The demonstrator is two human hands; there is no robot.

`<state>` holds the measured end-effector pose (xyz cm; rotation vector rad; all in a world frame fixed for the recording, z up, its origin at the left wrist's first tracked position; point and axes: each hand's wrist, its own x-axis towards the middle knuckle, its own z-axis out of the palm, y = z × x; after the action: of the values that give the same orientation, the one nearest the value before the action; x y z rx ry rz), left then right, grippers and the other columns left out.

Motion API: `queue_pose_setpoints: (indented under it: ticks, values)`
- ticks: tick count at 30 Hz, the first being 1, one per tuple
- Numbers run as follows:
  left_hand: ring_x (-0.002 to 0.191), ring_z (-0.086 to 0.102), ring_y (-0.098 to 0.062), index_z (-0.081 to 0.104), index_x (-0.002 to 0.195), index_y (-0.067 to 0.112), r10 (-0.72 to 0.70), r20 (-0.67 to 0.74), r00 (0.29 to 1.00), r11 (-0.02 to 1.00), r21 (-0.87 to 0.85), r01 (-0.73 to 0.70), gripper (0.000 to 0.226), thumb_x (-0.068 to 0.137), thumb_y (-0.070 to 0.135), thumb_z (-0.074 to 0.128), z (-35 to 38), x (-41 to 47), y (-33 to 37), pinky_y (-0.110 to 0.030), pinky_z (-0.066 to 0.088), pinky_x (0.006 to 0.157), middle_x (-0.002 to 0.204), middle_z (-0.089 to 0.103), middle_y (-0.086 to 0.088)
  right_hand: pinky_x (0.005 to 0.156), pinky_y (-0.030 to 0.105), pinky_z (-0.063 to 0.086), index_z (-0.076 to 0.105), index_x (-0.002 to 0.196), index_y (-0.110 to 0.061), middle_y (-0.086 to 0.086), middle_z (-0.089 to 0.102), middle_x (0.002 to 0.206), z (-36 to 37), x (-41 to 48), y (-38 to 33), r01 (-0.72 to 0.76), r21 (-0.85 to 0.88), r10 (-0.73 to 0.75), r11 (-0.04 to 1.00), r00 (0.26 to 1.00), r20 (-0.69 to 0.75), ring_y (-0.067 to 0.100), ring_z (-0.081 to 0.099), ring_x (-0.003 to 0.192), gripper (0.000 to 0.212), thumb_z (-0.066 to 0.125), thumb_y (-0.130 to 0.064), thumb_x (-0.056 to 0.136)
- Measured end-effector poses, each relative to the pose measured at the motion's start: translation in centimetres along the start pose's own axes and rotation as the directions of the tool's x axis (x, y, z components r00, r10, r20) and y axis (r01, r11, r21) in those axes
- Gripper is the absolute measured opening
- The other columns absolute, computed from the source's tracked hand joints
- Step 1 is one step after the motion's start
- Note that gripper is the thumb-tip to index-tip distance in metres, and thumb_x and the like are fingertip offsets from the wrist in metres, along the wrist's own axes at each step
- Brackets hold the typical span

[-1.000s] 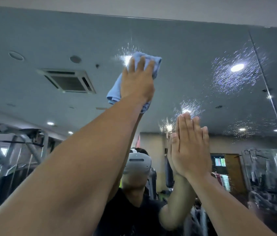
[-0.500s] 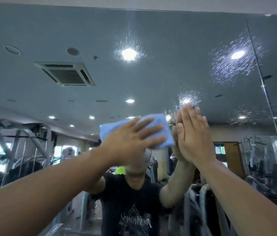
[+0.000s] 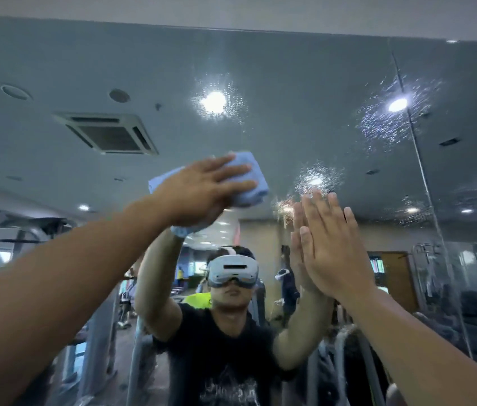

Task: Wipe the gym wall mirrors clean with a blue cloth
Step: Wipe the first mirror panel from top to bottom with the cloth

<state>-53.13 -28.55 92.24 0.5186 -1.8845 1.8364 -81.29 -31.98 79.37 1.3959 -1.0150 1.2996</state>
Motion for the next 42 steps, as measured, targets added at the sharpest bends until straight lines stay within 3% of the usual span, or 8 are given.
queue_pose_setpoints:
  ticks: [4,9,12,17,25,30,35,42]
  values:
    - [0.141,0.043,-0.035,0.055,0.143,0.015,-0.333,0.023,0.943,0.939,-0.084,0.333,0.061,0.088,0.025,0.030,-0.3,5.3,-2.6,-0.039,0.021,0.121,0.151,0.048,-0.015,0.125,0.055,0.017,0.010,0.164,-0.017,0.003,0.011,0.173,1.0,0.2,3.3,0.017,0.014,-0.017,1.000,0.999,0.030,0.027,0.011,0.159,0.060,0.011,-0.035,0.107]
    - [0.147,0.031,-0.034,0.048,0.147,0.026,-0.483,0.068,0.873,0.871,-0.064,0.487,0.066,0.086,0.025,0.025,-0.7,8.7,-3.3,-0.038,0.017,0.124,0.157,0.041,-0.006,0.127,0.050,0.009,0.014,0.165,-0.018,0.001,0.008,0.173,1.5,0.3,5.1,-0.001,-0.049,0.003,0.999,0.998,0.056,0.026,0.006,0.159,0.061,0.010,-0.039,0.108]
    - [0.144,0.037,-0.039,0.053,0.144,0.018,-0.423,0.025,0.906,0.905,-0.030,0.424,0.065,0.086,0.026,0.025,-0.6,8.1,-2.2,-0.040,0.021,0.123,0.153,0.047,-0.011,0.126,0.048,0.007,0.019,0.164,-0.017,0.003,0.013,0.172,1.3,0.0,4.9,-0.005,-0.021,0.006,1.000,0.999,0.032,0.028,0.011,0.159,0.061,0.019,-0.037,0.107]
    - [0.136,0.047,-0.042,0.061,0.136,0.019,-0.123,-0.029,0.992,0.992,0.002,0.123,0.049,0.087,0.018,0.059,0.0,4.5,5.2,-0.045,0.034,0.113,0.146,0.055,-0.012,0.125,0.046,0.007,0.028,0.162,-0.014,0.004,0.021,0.170,0.7,0.0,4.7,-0.001,0.048,0.001,0.999,1.000,0.000,0.032,0.022,0.156,0.060,0.024,-0.035,0.105]
    - [0.149,0.032,-0.030,0.052,0.145,0.031,0.201,0.099,0.975,0.975,-0.120,-0.189,0.053,0.095,0.019,0.061,-0.4,-3.6,12.8,-0.053,0.040,0.111,0.158,0.041,-0.001,0.124,0.045,-0.001,0.024,0.163,-0.013,0.006,0.017,0.171,0.0,0.2,4.3,-0.017,0.056,0.014,0.998,0.998,0.053,0.034,0.016,0.157,0.064,0.014,-0.039,0.105]
    - [0.144,0.039,-0.035,0.053,0.144,0.024,0.058,0.011,0.998,0.998,-0.035,-0.058,0.043,0.103,0.030,0.045,0.2,0.5,6.1,-0.046,0.032,0.119,0.154,0.045,-0.009,0.123,0.046,0.005,0.030,0.161,-0.011,0.008,0.025,0.168,0.1,0.2,4.1,-0.018,0.054,0.018,0.998,1.000,0.002,0.035,0.024,0.154,0.061,0.021,-0.036,0.106]
    - [0.140,0.040,-0.032,0.055,0.142,0.012,-0.224,-0.068,0.972,0.974,-0.007,0.224,0.053,0.089,0.005,0.056,0.4,6.2,1.0,-0.030,0.014,0.125,0.148,0.051,-0.017,0.125,0.044,0.002,0.026,0.162,-0.013,0.006,0.020,0.170,0.4,0.0,4.3,-0.019,0.037,0.019,0.999,1.000,-0.001,0.031,0.019,0.156,0.060,0.018,-0.036,0.107]
    - [0.138,0.046,-0.038,0.058,0.140,0.013,-0.271,-0.078,0.959,0.963,-0.013,0.271,0.053,0.088,0.011,0.048,0.3,5.3,4.8,-0.045,0.028,0.120,0.147,0.053,-0.015,0.125,0.041,-0.001,0.023,0.163,-0.015,0.003,0.017,0.171,0.3,0.0,4.1,-0.029,0.038,0.029,0.999,0.999,0.016,0.029,0.017,0.157,0.061,0.018,-0.037,0.107]
